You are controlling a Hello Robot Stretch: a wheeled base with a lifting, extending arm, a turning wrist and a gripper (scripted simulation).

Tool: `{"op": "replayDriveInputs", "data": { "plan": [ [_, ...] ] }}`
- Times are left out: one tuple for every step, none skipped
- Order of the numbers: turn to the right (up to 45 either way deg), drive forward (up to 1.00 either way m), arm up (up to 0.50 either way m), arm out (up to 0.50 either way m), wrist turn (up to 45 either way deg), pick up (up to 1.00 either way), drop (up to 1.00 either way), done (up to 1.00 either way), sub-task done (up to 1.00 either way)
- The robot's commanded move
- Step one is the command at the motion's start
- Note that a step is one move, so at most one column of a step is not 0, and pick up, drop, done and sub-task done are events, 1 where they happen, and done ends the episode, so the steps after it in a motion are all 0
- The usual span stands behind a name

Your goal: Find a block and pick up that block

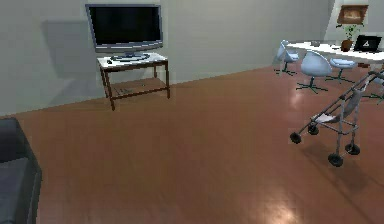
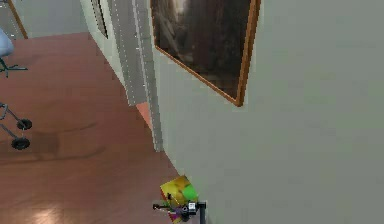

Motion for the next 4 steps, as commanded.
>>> {"op": "replayDriveInputs", "data": {
  "plan": [
    [0.0,0.0,0.0,0.0,15.0,0.0,0.0,0.0,0.0],
    [0.0,0.0,-0.3,0.0,0.0,0.0,0.0,0.0,0.0],
    [0.0,0.0,0.0,0.0,0.0,1.0,0.0,0.0,0.0],
    [0.0,0.0,0.1,0.0,0.0,0.0,0.0,0.0,0.0]
  ]
}}
